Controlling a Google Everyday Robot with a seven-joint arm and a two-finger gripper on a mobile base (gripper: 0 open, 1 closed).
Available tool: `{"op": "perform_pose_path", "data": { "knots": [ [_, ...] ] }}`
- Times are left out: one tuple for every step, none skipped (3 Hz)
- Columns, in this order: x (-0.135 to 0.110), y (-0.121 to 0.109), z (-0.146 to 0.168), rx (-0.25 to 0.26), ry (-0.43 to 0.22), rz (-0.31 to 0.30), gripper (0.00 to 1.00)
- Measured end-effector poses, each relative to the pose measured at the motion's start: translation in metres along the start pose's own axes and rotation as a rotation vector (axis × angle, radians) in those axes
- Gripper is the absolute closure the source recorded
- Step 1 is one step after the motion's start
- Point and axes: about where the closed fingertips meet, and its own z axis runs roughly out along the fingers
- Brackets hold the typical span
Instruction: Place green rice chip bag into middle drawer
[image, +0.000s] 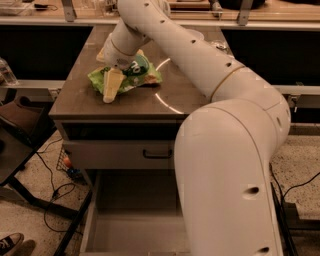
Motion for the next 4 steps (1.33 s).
{"op": "perform_pose_path", "data": {
  "knots": [
    [-0.0010, -0.0012, -0.0030, -0.002, 0.002, -0.001, 0.41],
    [-0.0024, -0.0023, -0.0053, -0.002, 0.002, -0.001, 0.65],
    [-0.0026, -0.0024, -0.0057, -0.002, 0.002, -0.001, 0.88],
    [-0.0030, -0.0018, -0.0035, -0.005, 0.001, -0.001, 1.00]
  ]
}}
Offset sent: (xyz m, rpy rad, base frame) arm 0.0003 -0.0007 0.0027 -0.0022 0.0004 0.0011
